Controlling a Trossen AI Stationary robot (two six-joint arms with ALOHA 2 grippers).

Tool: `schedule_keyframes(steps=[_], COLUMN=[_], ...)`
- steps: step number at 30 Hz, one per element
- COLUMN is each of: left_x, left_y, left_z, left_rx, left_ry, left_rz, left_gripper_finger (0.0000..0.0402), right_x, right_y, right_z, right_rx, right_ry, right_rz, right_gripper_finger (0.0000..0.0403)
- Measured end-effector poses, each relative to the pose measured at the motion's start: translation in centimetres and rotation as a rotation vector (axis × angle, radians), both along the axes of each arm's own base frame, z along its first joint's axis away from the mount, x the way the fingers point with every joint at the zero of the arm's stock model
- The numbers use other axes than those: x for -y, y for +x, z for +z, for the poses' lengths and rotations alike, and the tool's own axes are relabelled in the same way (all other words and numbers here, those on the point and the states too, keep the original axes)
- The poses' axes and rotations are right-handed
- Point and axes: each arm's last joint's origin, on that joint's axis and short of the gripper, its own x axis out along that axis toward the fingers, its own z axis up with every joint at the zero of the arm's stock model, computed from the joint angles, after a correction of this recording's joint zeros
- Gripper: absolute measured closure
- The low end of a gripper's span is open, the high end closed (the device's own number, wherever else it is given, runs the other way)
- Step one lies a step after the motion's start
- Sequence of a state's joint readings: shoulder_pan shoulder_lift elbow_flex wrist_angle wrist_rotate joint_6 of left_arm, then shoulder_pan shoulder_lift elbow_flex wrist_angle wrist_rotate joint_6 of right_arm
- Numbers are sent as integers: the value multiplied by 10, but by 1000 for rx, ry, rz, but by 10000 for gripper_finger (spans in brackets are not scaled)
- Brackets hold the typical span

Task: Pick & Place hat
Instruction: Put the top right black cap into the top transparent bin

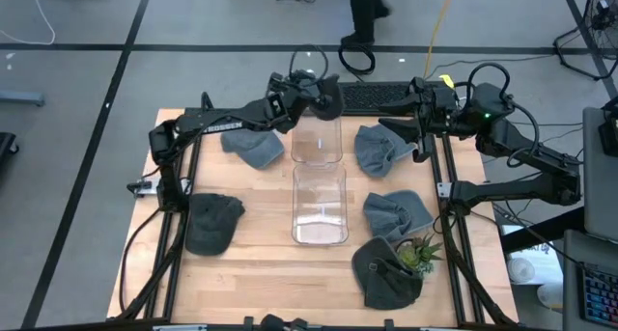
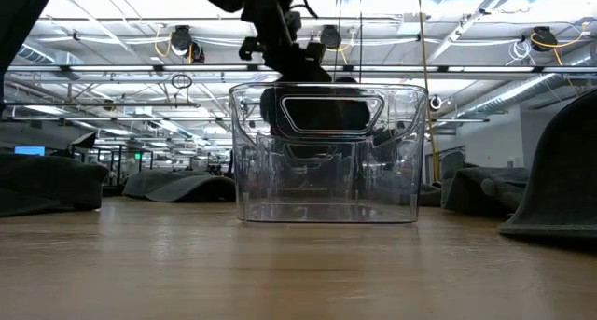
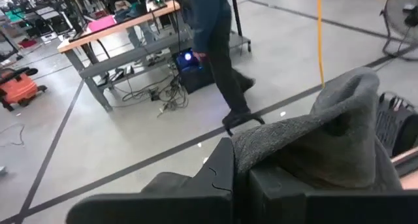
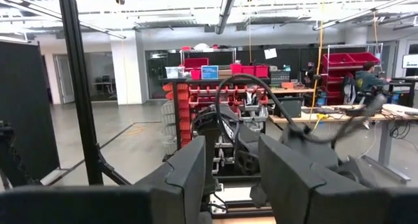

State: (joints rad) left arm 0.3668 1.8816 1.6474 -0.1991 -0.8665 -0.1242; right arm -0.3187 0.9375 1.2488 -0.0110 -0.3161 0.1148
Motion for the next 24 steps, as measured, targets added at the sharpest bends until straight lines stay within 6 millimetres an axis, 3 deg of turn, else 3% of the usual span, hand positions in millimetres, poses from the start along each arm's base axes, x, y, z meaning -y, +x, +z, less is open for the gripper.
schedule_keyframes(steps=[6, 24], left_x=[-5, -15], left_y=[6, 13], left_z=[-19, -47], left_rx=[-72, -174], left_ry=[2, -49], left_rz=[46, 5], left_gripper_finger=[401, 401], right_x=[0, 4], right_y=[0, 13], right_z=[-1, -8], right_rx=[-7, -52], right_ry=[-2, 13], right_rz=[-1, 2], right_gripper_finger=[275, 275])
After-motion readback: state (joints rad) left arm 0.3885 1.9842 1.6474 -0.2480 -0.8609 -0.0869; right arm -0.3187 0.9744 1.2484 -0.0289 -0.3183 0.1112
